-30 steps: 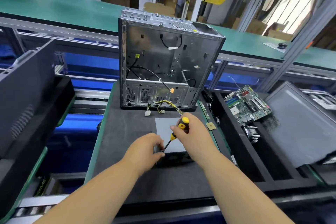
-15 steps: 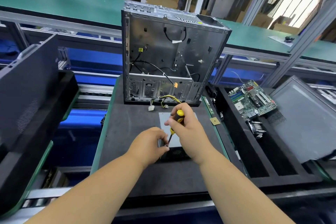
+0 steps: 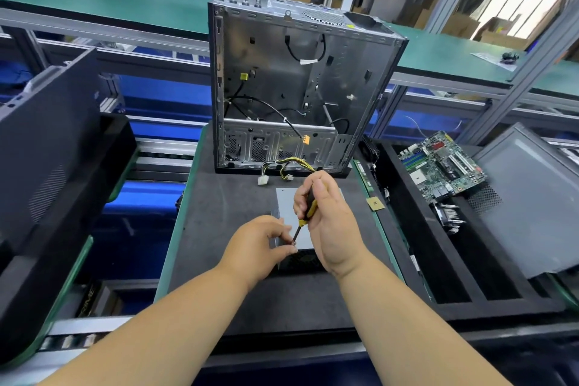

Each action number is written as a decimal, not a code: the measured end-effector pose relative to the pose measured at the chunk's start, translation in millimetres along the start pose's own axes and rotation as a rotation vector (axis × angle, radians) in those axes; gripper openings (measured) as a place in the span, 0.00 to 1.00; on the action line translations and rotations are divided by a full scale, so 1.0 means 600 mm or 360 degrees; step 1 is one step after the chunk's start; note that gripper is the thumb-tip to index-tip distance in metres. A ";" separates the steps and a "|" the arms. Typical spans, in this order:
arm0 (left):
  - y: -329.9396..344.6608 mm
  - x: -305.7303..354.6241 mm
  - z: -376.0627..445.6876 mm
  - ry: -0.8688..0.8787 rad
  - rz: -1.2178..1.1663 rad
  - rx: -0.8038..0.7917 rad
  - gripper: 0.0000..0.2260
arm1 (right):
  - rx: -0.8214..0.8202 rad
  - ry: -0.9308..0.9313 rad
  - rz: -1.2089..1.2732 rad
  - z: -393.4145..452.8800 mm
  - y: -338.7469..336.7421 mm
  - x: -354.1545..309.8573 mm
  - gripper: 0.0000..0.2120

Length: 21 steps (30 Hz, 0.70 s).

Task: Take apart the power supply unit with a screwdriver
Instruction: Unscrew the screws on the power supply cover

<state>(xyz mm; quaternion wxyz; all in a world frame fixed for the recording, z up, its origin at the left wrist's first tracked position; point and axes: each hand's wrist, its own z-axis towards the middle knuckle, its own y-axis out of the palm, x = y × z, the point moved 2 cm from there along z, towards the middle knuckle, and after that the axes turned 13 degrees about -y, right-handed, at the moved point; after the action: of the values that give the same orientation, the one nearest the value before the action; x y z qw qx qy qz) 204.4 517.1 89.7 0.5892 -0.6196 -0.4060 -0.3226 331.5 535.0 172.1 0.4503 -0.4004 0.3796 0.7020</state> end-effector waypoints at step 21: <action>0.003 -0.015 0.002 0.0016 -0.0101 0.0046 0.12 | -0.0174 0.0185 0.0228 0.016 -0.003 -0.009 0.03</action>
<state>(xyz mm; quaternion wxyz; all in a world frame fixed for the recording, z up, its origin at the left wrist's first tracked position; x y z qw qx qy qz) 202.0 517.4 80.9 0.5896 -0.5961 -0.4273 -0.3383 332.6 542.4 180.4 0.3538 -0.4363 0.3938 0.7276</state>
